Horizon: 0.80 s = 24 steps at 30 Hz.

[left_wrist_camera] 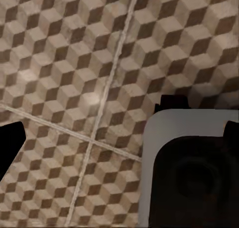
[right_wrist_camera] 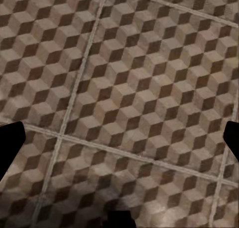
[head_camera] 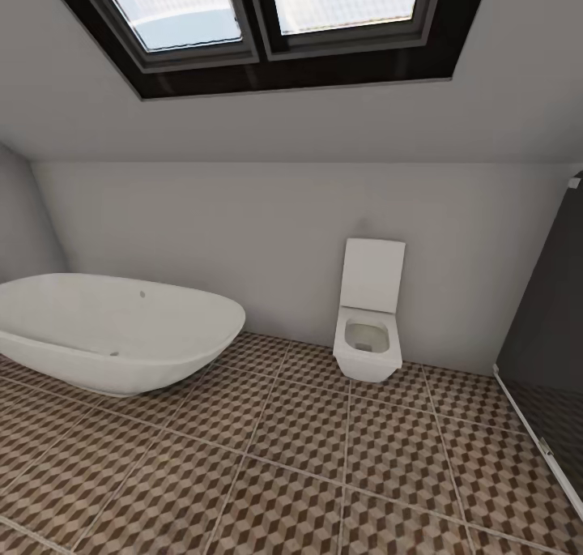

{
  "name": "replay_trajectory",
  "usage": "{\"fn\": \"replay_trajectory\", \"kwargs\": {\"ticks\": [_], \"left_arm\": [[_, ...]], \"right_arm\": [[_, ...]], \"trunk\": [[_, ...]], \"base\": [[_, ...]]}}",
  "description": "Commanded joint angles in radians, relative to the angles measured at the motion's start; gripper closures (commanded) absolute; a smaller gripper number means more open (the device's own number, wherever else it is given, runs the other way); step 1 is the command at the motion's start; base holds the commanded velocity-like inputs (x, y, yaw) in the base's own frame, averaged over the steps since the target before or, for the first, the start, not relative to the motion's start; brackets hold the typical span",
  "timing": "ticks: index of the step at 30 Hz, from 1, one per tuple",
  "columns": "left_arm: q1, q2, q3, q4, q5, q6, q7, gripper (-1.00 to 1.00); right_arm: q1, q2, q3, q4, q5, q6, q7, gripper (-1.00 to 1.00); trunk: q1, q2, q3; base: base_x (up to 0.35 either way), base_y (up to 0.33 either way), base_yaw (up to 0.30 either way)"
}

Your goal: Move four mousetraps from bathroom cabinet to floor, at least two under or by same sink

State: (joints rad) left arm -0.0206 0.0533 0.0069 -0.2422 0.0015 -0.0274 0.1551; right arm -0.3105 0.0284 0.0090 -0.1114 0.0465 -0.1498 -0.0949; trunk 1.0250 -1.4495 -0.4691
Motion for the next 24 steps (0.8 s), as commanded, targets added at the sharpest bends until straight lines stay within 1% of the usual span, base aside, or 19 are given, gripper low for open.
{"fn": "replay_trajectory", "kwargs": {"ticks": [1, 2, 3, 5, 6, 7, 8, 9, 10, 12, 13, 17, 20, 23, 24], "left_arm": [[-0.001, 0.002, -0.001, 0.059, 0.000, -0.016, 0.002, -1.00], [-0.001, 0.004, -0.001, 0.081, 0.001, -0.020, 0.002, -1.00], [0.000, 0.008, -0.002, 0.130, 0.002, -0.028, 0.002, -1.00], [0.001, 0.010, -0.003, 0.183, 0.003, -0.032, 0.002, -1.00], [0.001, 0.011, -0.004, 0.227, 0.003, -0.033, 0.002, -1.00], [0.001, 0.011, -0.004, 0.248, 0.003, -0.034, 0.003, -1.00], [0.002, 0.011, -0.004, 0.275, 0.003, -0.034, 0.003, -1.00], [0.003, 0.011, -0.004, 0.284, 0.003, -0.034, 0.003, -1.00], [0.004, 0.011, -0.004, 0.296, 0.003, -0.034, 0.004, -1.00], [0.004, 0.010, -0.004, 0.304, 0.003, -0.033, 0.004, -1.00], [0.005, 0.010, -0.004, 0.308, 0.003, -0.033, 0.004, -1.00], [0.005, 0.010, -0.004, 0.313, 0.002, -0.033, 0.002, -1.00], [0.005, 0.009, -0.003, 0.311, 0.001, -0.033, 0.000, -1.00], [0.005, 0.006, -0.001, 0.298, 0.000, -0.034, -0.001, -1.00], [0.005, 0.006, -0.001, 0.295, 0.000, -0.034, -0.001, -1.00]], "right_arm": [[0.000, 0.000, 0.001, 0.036, 0.005, -0.015, -0.006, -1.00], [0.001, 0.000, 0.001, 0.049, 0.005, -0.017, -0.007, -1.00], [0.007, -0.001, 0.002, 0.072, 0.004, -0.016, -0.010, -1.00], [0.030, 0.000, 0.002, 0.085, 0.004, 0.007, -0.011, -1.00], [0.051, 0.000, 0.002, 0.089, 0.004, 0.035, -0.011, -1.00], [0.062, 0.001, 0.003, 0.091, 0.004, 0.052, -0.011, -1.00], [0.083, 0.002, 0.003, 0.093, 0.003, 0.089, -0.011, -1.00], [0.092, 0.003, 0.003, 0.094, 0.003, 0.109, -0.011, -1.00], [0.105, 0.005, 0.002, 0.095, 0.003, 0.151, -0.011, -1.00], [0.114, 0.005, 0.002, 0.096, 0.003, 0.194, -0.012, -1.00], [0.120, 0.003, 0.000, 0.095, 0.003, 0.237, -0.013, -1.00], [0.127, -0.005, -0.001, 0.092, 0.003, 0.312, -0.012, -1.00], [0.128, -0.009, -0.002, 0.089, 0.003, 0.321, -0.011, -1.00], [0.129, -0.006, -0.006, 0.075, 0.001, 0.275, -0.010, -1.00], [0.129, -0.005, -0.006, 0.068, 0.000, 0.243, -0.009, -1.00]], "trunk": [[0.000, -0.001, -0.001], [0.000, -0.001, -0.001], [0.000, -0.001, -0.001], [0.000, -0.001, -0.001], [0.000, -0.001, -0.001], [0.000, -0.001, -0.001], [0.000, -0.001, -0.001], [0.000, -0.001, -0.001], [0.000, -0.001, -0.001], [0.000, -0.001, -0.001], [0.000, -0.001, -0.001], [0.000, -0.001, -0.001], [0.000, -0.001, -0.001], [0.000, -0.001, -0.001], [0.000, -0.001, -0.001]], "base": [[0.000, 0.000, 0.000], [0.000, 0.000, 0.000], [0.000, 0.000, 0.000], [0.000, 0.000, 0.000], [0.000, 0.000, 0.000], [0.000, 0.000, 0.000], [0.000, 0.000, 0.000], [0.000, 0.000, 0.000], [0.000, 0.000, 0.000], [0.000, 0.000, 0.000], [0.000, 0.000, 0.000], [0.000, 0.000, 0.000], [0.000, 0.000, 0.000], [0.000, 0.000, 0.000], [0.000, 0.000, 0.000]]}}
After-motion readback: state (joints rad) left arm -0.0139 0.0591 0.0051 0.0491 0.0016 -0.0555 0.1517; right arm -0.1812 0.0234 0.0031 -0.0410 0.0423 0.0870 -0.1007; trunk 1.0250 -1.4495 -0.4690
